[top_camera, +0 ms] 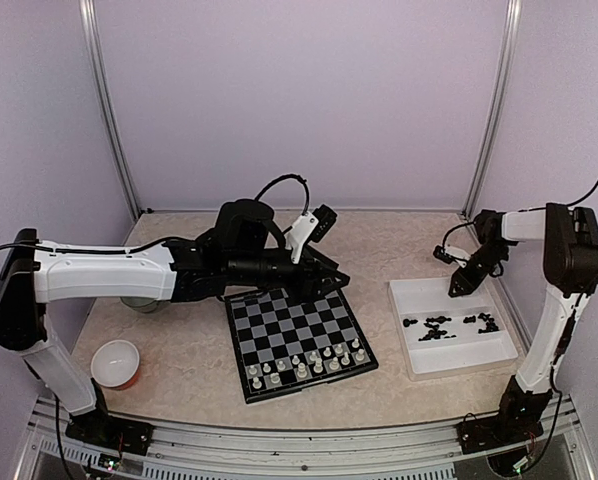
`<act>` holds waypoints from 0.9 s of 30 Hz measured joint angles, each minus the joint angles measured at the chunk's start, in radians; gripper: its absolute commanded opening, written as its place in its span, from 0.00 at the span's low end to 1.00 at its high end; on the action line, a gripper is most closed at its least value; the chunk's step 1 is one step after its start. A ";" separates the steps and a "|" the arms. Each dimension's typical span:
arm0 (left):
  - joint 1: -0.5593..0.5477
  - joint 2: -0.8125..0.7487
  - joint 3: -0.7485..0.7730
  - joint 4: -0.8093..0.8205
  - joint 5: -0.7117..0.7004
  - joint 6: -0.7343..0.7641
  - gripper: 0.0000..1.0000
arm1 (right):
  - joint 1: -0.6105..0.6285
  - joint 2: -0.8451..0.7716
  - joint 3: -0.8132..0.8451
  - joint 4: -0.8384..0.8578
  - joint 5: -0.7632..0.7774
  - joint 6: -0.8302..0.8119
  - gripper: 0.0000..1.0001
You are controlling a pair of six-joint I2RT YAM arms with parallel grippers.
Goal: Set up the chess pieces on the board
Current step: Pick up the bishop from the storage box, then pass from the right arm to the left
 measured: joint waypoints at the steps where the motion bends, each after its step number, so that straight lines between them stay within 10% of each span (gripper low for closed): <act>1: 0.000 0.000 0.001 0.000 0.000 -0.001 0.47 | 0.000 0.004 0.006 0.002 -0.005 0.005 0.19; 9: 0.000 0.022 0.003 0.009 0.003 -0.008 0.47 | 0.000 0.007 0.012 -0.023 -0.082 0.080 0.08; 18: -0.033 0.053 0.002 0.184 -0.170 -0.002 0.48 | 0.026 -0.205 0.119 -0.023 -0.696 0.427 0.09; 27: -0.160 0.212 0.154 0.517 -0.517 0.243 0.47 | 0.183 -0.352 -0.186 1.086 -1.073 1.557 0.08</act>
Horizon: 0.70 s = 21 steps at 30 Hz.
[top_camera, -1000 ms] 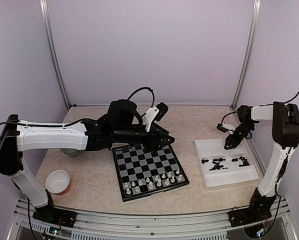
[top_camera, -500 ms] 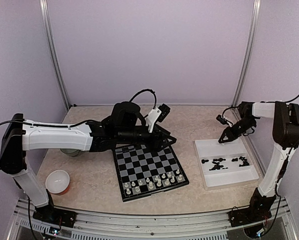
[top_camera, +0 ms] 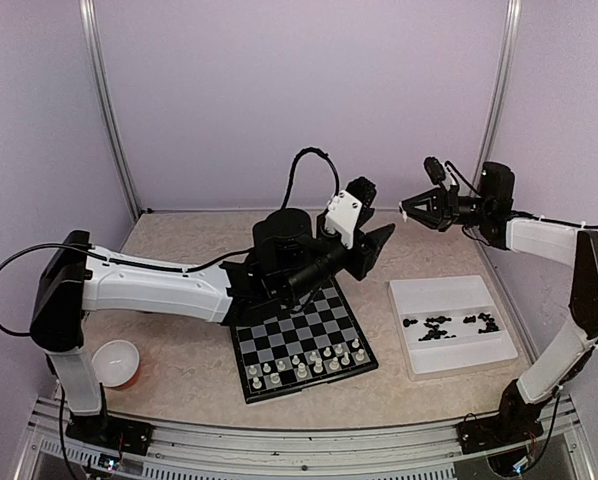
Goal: Set up the chess pieces on the board
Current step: Pass from the right arm to the left
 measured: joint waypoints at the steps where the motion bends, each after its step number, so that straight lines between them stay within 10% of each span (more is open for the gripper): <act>1: -0.005 0.029 0.036 0.006 -0.026 0.020 0.47 | 0.014 0.006 -0.024 0.087 -0.007 0.089 0.08; 9: -0.010 0.177 0.208 0.019 -0.133 0.126 0.47 | 0.069 0.019 -0.048 0.471 -0.014 0.462 0.09; 21: -0.019 0.263 0.313 0.013 -0.203 0.171 0.47 | 0.100 0.019 -0.059 0.542 -0.002 0.546 0.10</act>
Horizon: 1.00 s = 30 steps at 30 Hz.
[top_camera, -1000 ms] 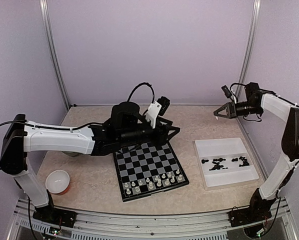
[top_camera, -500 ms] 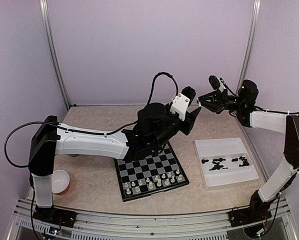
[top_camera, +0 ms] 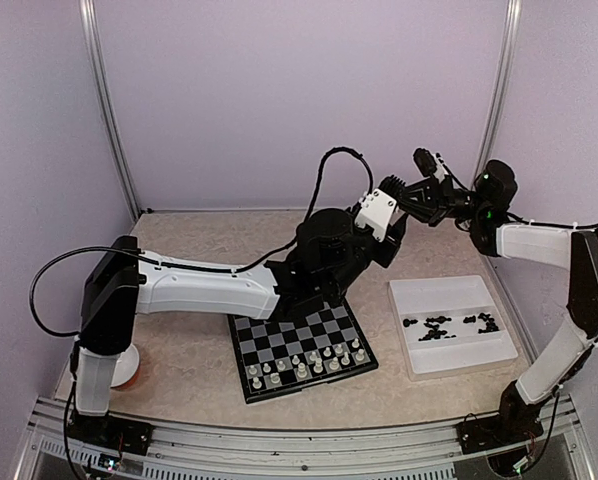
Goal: Set up the chess pieces on the board
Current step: Pass from the right arm to the left
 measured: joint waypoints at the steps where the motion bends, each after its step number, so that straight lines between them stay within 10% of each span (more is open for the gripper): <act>1: 0.000 0.008 0.011 0.000 -0.005 0.001 0.47 | 0.003 0.000 0.000 0.000 0.001 -0.001 0.11; 13: 0.015 0.040 0.056 -0.021 -0.047 -0.033 0.21 | 0.021 0.000 0.000 -0.026 0.021 -0.016 0.13; 30: 0.023 0.050 0.060 -0.030 -0.079 -0.071 0.21 | 0.029 0.000 0.000 -0.027 0.033 -0.004 0.16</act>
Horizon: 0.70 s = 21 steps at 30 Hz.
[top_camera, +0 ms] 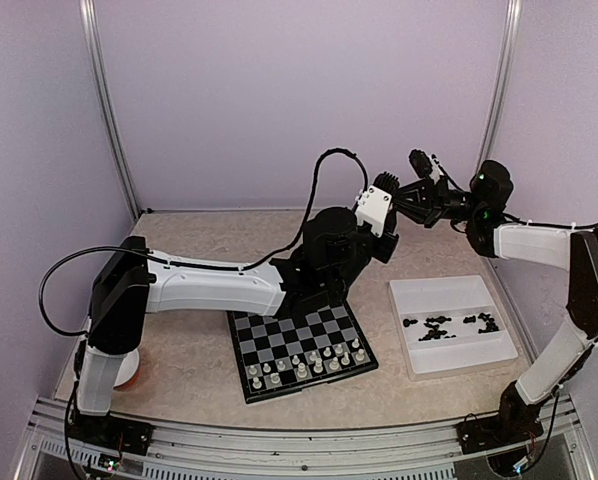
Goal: Set up the chess pieces on the board
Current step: Pass from the right arm to the left
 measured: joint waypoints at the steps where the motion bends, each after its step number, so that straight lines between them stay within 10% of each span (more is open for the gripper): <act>1: 0.000 0.000 0.000 -0.001 0.000 -0.003 0.20 | 0.000 0.000 0.000 0.000 0.001 0.000 0.16; 7: 0.006 0.000 0.000 -0.008 -0.001 -0.022 0.08 | 0.000 0.000 -0.001 -0.010 0.023 -0.012 0.25; 8: 0.007 0.000 0.000 -0.011 0.000 -0.028 0.07 | -0.001 0.000 -0.001 -0.014 0.024 -0.021 0.35; 10: 0.012 0.000 0.000 -0.031 0.006 -0.044 0.05 | -0.002 0.000 0.002 -0.044 0.017 -0.068 0.96; 21: 0.187 -0.179 0.006 -0.657 0.353 -0.351 0.01 | -0.231 -0.063 0.131 -0.826 0.031 -0.858 0.99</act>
